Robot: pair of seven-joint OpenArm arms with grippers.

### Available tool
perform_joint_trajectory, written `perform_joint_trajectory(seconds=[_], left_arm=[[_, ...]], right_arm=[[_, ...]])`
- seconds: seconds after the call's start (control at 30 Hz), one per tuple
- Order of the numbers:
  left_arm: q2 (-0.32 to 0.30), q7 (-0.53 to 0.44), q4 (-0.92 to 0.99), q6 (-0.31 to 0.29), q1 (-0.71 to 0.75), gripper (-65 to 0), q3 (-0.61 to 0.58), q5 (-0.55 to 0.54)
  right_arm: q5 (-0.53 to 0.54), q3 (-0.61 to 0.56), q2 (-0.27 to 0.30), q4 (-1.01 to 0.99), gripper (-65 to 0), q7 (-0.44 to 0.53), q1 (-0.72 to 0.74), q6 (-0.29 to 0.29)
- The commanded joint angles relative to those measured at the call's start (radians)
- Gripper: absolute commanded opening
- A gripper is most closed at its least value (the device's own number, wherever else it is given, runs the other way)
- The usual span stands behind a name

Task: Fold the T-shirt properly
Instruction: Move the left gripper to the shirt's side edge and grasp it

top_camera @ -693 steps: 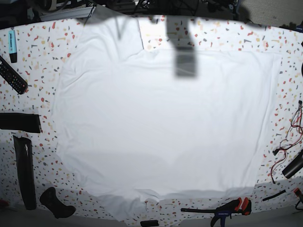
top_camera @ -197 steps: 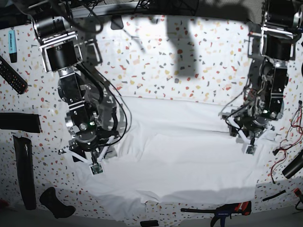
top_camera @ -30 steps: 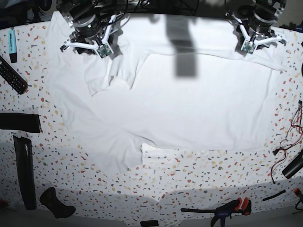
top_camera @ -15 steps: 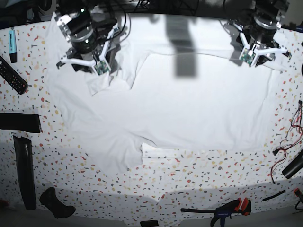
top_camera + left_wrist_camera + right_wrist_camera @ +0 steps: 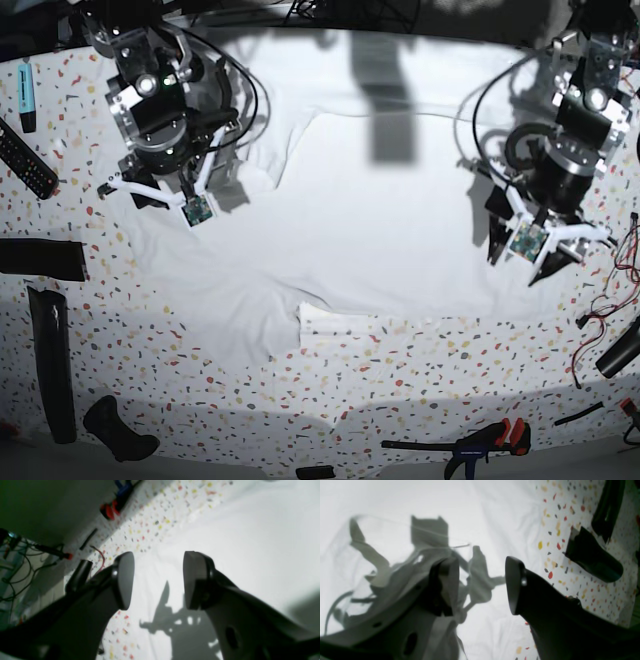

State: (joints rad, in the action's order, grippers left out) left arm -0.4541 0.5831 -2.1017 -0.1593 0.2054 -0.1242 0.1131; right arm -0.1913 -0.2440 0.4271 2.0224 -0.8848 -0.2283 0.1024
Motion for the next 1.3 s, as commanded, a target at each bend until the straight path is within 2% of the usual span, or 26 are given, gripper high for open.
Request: perform_joint_trajectory(seconds=[0.0, 0.07, 0.2, 0.4, 0.6, 0.73, 0.87, 0.97, 1.1, 1.27], left_arm=[[-0.013, -0.022, 0.003, 0.015, -0.041, -34.3, 0.007, -0.005], [-0.015, -0.006, 0.058, 0.007, -0.103, -34.3, 0.007, -0.063], [-0.015, 0.032, 0.253, -0.069, -0.263, -34.3, 0.007, -0.221], [-0.014, 0.088, 0.658, -0.193, -0.57, -34.3, 0.007, -0.448], [-0.014, 0.108, 1.151, -0.316, -0.879, -34.3, 0.007, -0.585], [-0.012, 0.073, 1.495, -0.388, -1.018, -34.3, 0.007, -0.612], [-0.011, -0.061, 1.774, -0.454, -1.067, -34.3, 0.007, -0.612], [-0.011, -0.159, 1.889, -0.478, -1.059, -34.3, 0.007, -0.612], [-0.006, -0.218, 1.914, -0.478, -1.02, -34.3, 0.007, -0.621], [-0.005, -0.346, 1.914, -0.477, -0.961, -34.3, 0.007, -0.663]], right_arm=[[-0.006, 0.003, 0.007, 0.018, -35.3, 0.006, 0.005, -0.005], [-0.008, 0.003, 0.002, 0.018, -35.3, 0.002, 0.002, -0.005], [-0.003, 0.002, -0.004, 0.018, -35.3, -0.001, -0.011, -0.005], [0.019, 0.002, -0.003, 0.018, -35.3, -0.002, -0.018, -0.005], [0.019, 0.002, -0.003, 0.018, -35.3, -0.002, -0.018, -0.005], [0.019, 0.002, -0.003, 0.018, -35.3, -0.002, -0.018, -0.005], [0.019, 0.002, -0.003, 0.018, -35.3, -0.002, -0.018, -0.005], [0.019, 0.002, -0.003, 0.018, -35.3, -0.002, -0.018, -0.005], [0.019, 0.002, -0.003, 0.018, -35.3, -0.003, -0.018, -0.005], [0.019, 0.002, -0.003, 0.018, -35.3, -0.015, -0.018, -0.005]])
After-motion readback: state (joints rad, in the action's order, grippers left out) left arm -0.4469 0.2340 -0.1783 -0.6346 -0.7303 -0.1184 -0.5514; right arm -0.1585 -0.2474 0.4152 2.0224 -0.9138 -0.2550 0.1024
